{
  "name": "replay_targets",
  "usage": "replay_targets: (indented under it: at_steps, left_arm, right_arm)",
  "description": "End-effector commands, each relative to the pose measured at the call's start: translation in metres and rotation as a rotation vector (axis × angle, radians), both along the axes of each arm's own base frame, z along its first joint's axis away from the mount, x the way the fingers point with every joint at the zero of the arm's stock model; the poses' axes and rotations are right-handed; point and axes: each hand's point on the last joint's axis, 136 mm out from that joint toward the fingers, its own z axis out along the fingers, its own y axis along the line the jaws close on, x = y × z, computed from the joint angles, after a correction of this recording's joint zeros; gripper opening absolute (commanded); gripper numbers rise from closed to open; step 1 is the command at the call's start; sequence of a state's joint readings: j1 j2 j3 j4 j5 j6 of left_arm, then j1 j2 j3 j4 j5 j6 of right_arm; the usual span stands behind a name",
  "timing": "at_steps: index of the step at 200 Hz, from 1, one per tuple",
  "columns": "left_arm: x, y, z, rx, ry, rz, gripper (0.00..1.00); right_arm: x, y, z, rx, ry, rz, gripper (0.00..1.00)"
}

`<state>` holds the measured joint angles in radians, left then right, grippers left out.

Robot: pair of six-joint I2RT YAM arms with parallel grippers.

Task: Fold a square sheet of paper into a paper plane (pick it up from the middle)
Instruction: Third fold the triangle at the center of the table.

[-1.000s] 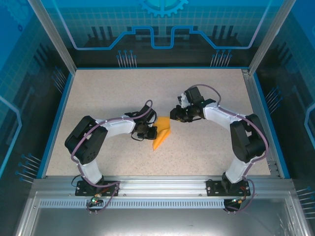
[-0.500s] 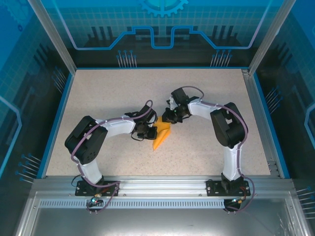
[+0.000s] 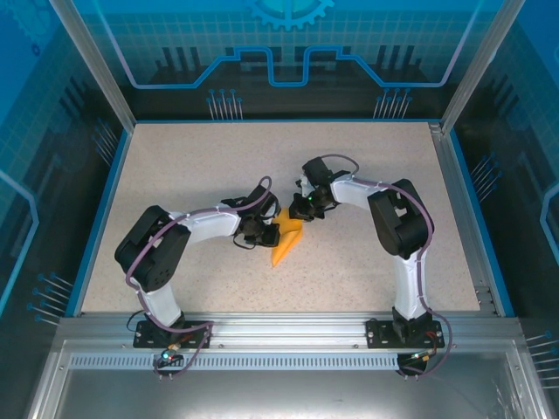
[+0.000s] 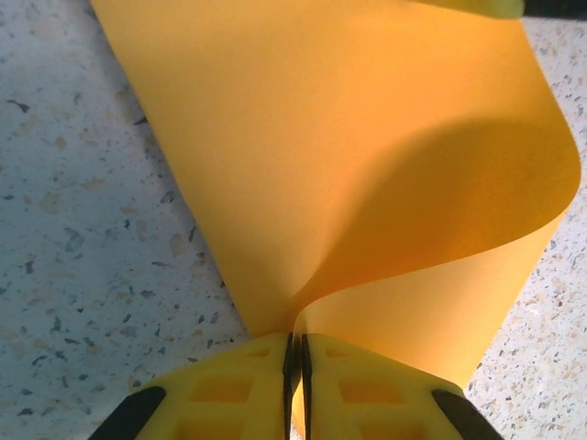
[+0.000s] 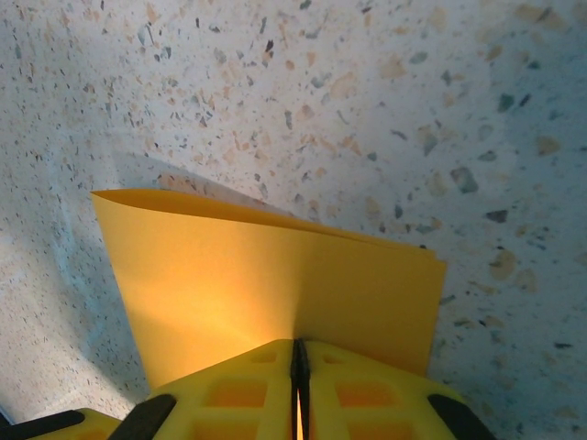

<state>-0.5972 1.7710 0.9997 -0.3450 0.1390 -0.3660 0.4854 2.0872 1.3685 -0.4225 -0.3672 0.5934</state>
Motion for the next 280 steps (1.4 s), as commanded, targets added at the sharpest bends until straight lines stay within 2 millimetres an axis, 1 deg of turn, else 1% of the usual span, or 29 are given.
replay_targets:
  at_steps: [1,70,105,135,198,209,220,236,248,259,267,269,280]
  left_arm:
    - [0.004,-0.005,0.018,-0.035,-0.023,-0.021,0.14]
    - [0.001,-0.008,0.007,-0.04,0.0,-0.031,0.14]
    - [-0.003,0.002,-0.006,0.013,0.025,-0.01,0.14]
    - [-0.004,0.005,-0.014,0.03,0.041,-0.007,0.14]
    - [-0.003,0.006,-0.019,0.049,0.039,-0.017,0.13]
    - [-0.003,0.006,-0.019,0.05,0.037,-0.022,0.13]
    - [-0.003,0.006,-0.019,0.051,0.037,-0.025,0.13]
    - [-0.003,0.006,-0.019,0.048,0.036,-0.027,0.13]
    - [-0.003,0.005,-0.019,0.045,0.035,-0.03,0.12]
    - [-0.002,0.004,-0.019,0.043,0.035,-0.03,0.12]
    - [-0.002,0.004,-0.019,0.04,0.036,-0.031,0.12]
    - [-0.002,0.004,-0.019,0.039,0.036,-0.032,0.12]
    - [-0.001,0.003,-0.018,0.037,0.031,-0.034,0.12]
  right_arm:
    - [-0.014,-0.011,-0.027,-0.078,0.071,0.009,0.11]
    - [-0.015,-0.013,-0.029,-0.082,0.079,0.005,0.11]
    - [-0.017,-0.014,-0.03,-0.084,0.084,0.001,0.11]
    - [-0.017,-0.014,-0.029,-0.083,0.081,0.003,0.11]
    - [-0.017,-0.014,-0.024,-0.076,0.078,-0.001,0.12]
    - [-0.015,-0.012,-0.017,-0.058,0.065,-0.002,0.12]
    - [-0.01,-0.011,-0.005,-0.037,0.04,-0.008,0.12]
    - [0.0,-0.015,0.021,0.008,-0.014,-0.04,0.14]
    - [0.006,-0.022,0.043,0.051,-0.064,-0.08,0.14]
    - [0.011,-0.034,0.063,0.081,-0.119,-0.125,0.14]
    - [0.009,-0.042,0.073,0.097,-0.15,-0.149,0.14]
    - [0.01,-0.043,0.078,0.105,-0.166,-0.154,0.14]
    - [0.005,-0.054,0.089,0.115,-0.208,-0.183,0.14]
